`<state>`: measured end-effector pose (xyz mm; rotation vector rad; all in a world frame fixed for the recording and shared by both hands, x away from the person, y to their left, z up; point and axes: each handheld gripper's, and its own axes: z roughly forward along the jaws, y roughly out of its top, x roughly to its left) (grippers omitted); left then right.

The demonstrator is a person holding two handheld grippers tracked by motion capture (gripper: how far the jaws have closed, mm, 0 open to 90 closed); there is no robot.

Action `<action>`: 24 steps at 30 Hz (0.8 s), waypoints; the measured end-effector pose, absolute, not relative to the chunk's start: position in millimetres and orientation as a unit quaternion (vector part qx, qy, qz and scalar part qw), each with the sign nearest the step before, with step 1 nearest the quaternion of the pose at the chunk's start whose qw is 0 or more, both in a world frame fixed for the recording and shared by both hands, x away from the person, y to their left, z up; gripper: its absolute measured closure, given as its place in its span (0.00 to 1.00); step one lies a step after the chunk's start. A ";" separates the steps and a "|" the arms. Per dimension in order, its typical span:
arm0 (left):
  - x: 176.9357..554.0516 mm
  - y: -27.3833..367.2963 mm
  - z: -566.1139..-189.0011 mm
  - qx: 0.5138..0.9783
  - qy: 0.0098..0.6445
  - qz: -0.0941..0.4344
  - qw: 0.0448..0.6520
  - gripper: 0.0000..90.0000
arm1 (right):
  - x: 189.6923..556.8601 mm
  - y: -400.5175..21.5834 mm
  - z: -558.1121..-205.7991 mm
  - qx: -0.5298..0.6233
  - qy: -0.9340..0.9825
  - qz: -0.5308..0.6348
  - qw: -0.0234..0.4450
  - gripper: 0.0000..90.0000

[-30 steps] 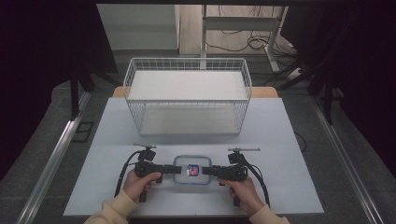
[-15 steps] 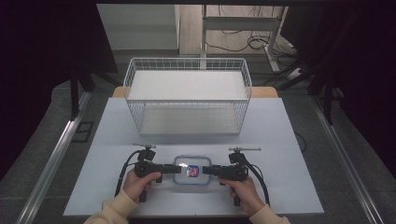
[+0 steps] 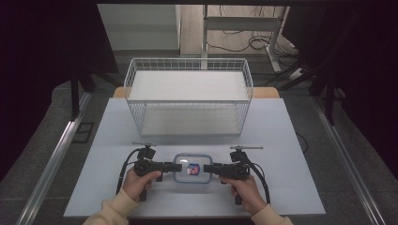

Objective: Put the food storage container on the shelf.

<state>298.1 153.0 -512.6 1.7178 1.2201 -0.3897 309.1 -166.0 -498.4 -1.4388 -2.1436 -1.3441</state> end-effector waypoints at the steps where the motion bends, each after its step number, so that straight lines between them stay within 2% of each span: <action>1: 298.5 153.1 -511.6 0.705 0.499 -0.159 0.479 0.56 | 309.7 -166.0 -497.3 -0.489 -0.732 -0.459 0.116 0.56; 24: 315.9 162.9 -466.2 0.700 0.486 -0.126 0.508 0.57 | 333.2 -157.2 -452.5 -0.463 -0.741 -0.477 0.094 0.56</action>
